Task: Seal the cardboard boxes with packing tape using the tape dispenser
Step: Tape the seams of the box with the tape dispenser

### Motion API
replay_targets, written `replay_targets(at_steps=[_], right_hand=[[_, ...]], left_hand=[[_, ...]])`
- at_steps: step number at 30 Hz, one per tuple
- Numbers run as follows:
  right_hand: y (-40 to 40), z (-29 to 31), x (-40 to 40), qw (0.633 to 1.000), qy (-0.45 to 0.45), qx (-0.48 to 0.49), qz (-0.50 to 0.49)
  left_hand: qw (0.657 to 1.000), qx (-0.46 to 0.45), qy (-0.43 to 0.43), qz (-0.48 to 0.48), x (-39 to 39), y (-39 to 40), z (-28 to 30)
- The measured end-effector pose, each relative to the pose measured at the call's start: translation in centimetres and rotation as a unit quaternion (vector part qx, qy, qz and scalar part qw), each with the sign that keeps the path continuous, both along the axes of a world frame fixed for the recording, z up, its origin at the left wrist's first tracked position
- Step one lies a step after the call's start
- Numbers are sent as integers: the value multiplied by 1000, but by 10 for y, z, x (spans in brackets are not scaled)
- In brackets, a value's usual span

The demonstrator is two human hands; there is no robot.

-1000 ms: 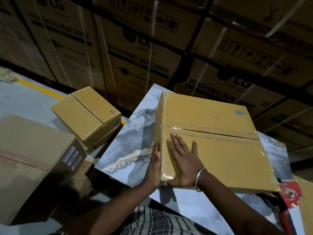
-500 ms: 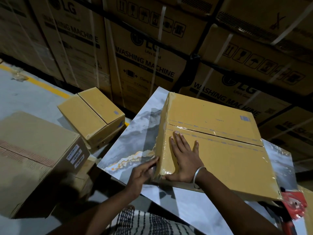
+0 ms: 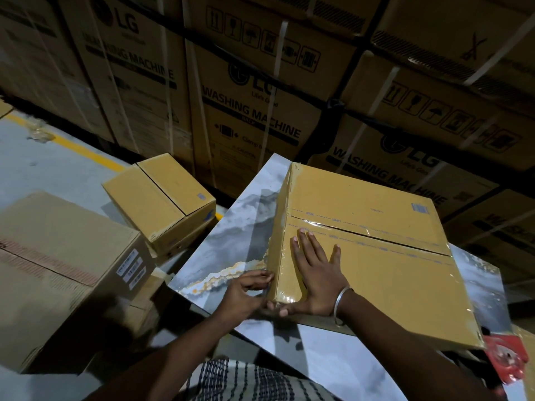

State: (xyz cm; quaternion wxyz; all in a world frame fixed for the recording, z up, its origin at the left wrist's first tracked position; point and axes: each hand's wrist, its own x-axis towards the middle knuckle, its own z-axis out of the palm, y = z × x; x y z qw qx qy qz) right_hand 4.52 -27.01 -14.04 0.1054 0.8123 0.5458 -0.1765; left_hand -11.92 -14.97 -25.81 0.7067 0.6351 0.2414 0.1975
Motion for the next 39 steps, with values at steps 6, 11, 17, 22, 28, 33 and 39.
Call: replay_targets(at_steps=[6,11,17,22,28,33,39], right_hand=[[-5,3,-4,999,3,31,36],[-2,1,-5,999,-16,10,34],[-1,-1,-4,999,-18,12,41],[-4,-3,-5,999,-7,35,33],[-4,-3,-3,999,-5,25,37],[-5,-4,-1,999,-1,33,40],[-7,-8,0,998,4,54,37]], left_hand=[[998,41,-1,-56,-15,-2,6],[976,207,21,-67,-15,-1,5],[948,311,-2,-72,-16,3,9],[905,402,-19,-137,-14,9,2],[922,350,-20,-167,-7,29,13],[937,307,9,-164,6,51,27],[952,266,33,-147,21,51,30]])
